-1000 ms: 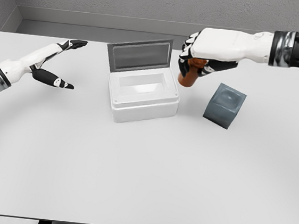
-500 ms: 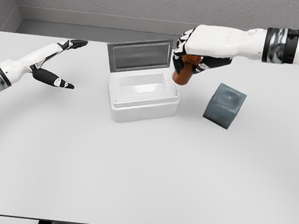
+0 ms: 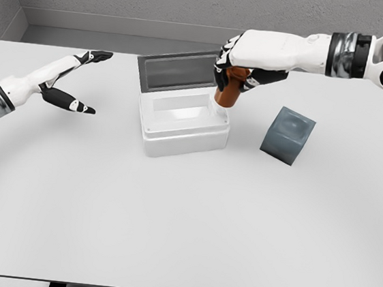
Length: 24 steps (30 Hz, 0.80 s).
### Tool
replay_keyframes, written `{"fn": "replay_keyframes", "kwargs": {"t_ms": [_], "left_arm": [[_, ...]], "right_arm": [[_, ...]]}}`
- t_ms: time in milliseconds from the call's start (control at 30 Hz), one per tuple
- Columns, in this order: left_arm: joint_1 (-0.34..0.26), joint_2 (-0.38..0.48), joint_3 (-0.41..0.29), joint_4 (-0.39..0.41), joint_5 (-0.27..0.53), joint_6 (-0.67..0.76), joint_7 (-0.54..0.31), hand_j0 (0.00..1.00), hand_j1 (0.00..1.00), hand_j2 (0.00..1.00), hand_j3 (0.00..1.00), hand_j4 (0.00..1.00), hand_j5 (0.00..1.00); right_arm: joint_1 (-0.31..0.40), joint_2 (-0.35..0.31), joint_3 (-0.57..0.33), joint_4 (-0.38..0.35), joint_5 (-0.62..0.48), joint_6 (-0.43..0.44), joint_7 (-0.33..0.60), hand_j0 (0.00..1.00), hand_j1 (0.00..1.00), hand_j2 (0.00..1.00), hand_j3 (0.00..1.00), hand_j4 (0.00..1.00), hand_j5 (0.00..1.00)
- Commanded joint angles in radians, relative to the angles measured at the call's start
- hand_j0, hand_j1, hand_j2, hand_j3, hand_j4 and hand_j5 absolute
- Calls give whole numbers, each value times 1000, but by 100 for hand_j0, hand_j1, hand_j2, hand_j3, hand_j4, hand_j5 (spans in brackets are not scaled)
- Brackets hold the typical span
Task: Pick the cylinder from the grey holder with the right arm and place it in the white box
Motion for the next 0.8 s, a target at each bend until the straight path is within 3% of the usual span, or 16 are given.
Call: {"fn": "replay_keyframes", "kwargs": {"t_ms": [0,767], "left_arm": [[0,1,1,0,8,2,-1,100,100,100,100,100,100],[0,1,0,-2,8,2,-1,100,100,100,100,100,100]], "right_arm": [[0,2,-2,14,-7,3,-5,38,38,38,38,38,38],[3,99,-7,131,-4,3,1,38,38,38,38,38,38]]}}
